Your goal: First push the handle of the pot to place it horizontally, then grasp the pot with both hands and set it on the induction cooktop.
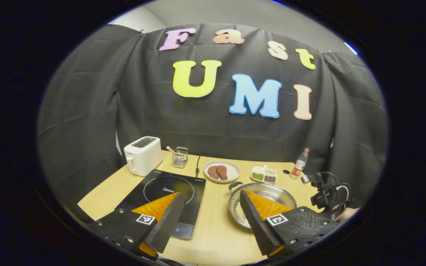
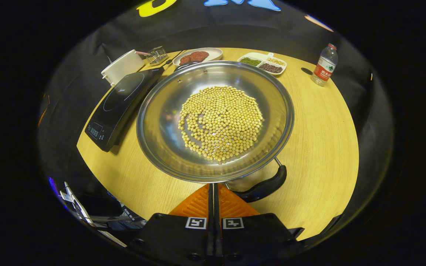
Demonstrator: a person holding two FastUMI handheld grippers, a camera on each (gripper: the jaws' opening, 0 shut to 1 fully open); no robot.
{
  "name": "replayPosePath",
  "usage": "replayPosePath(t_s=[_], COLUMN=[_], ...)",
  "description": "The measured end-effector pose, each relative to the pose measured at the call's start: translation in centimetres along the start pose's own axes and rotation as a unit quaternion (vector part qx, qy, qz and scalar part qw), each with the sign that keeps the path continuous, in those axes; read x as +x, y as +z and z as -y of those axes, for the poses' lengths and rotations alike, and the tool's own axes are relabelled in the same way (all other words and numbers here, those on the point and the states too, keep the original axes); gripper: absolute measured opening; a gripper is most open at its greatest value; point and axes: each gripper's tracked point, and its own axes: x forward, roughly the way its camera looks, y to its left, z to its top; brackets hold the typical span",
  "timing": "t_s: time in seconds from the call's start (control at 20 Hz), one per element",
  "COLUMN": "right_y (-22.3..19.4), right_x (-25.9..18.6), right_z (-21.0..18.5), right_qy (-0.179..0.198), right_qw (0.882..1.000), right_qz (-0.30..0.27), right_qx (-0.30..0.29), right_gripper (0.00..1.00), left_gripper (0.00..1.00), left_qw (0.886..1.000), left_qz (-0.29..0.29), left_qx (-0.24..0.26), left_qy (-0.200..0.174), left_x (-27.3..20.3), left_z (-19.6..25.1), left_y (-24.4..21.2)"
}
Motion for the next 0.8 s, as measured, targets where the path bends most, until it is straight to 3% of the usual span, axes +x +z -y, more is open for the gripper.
replayPosePath(t_s=[0.05,0.8], right_y=[0.1,2.7], right_x=[0.0,0.7], right_z=[0.6,9.0], right_qy=[-0.003,-0.027], right_qw=[1.000,0.999], right_qz=[0.001,0.032], right_qx=[0.001,0.028], right_gripper=[0.00,0.00], left_gripper=[0.93,0.89], left_qw=[1.000,0.999], left_qz=[-0.002,-0.008], left_qx=[-0.001,0.006], left_qy=[0.000,0.034], left_x=[0.1,0.3], left_z=[0.5,6.3], left_y=[-0.2,-1.1])
